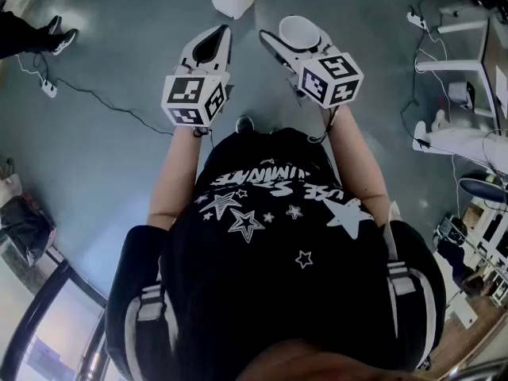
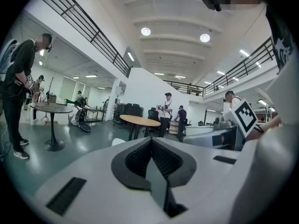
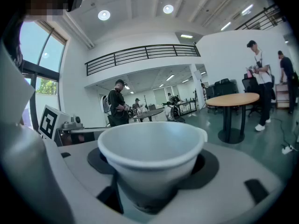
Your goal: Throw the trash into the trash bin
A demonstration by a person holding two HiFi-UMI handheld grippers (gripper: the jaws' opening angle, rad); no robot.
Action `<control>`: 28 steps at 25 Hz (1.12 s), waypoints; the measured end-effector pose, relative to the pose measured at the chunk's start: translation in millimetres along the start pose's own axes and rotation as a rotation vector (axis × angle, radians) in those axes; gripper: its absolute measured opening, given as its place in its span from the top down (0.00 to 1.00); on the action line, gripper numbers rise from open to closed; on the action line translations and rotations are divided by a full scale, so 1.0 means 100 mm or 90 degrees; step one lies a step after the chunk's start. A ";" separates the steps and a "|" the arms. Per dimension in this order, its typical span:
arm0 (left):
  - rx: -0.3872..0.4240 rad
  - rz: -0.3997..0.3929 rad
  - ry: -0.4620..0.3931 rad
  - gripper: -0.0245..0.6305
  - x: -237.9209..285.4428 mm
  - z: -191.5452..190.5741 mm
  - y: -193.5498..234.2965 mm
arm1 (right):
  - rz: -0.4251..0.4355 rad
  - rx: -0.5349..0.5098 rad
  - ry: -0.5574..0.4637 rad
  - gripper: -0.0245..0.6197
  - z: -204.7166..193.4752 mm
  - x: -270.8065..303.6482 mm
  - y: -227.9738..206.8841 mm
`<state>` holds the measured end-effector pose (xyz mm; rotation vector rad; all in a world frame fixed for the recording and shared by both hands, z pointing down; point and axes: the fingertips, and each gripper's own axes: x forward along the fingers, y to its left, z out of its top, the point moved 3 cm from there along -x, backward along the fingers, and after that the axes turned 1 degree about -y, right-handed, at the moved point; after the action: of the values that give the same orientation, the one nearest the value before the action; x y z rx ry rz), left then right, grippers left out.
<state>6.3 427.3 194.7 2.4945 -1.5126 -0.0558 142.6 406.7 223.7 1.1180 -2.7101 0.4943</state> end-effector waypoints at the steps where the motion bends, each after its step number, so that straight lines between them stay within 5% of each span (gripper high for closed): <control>1: 0.002 -0.003 -0.001 0.95 -0.01 0.01 0.00 | -0.002 0.000 -0.001 0.44 0.00 0.00 0.00; 12: 0.010 0.004 -0.010 0.95 0.03 0.05 0.15 | 0.000 0.000 -0.007 0.44 0.05 0.17 -0.08; 28: 0.006 0.060 0.009 0.95 1.22 0.13 0.86 | 0.053 0.018 0.001 0.44 0.45 1.41 -1.15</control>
<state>-13.8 279.8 210.2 2.4211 -1.6259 -0.0148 123.7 222.2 248.3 1.0154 -2.7659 0.5468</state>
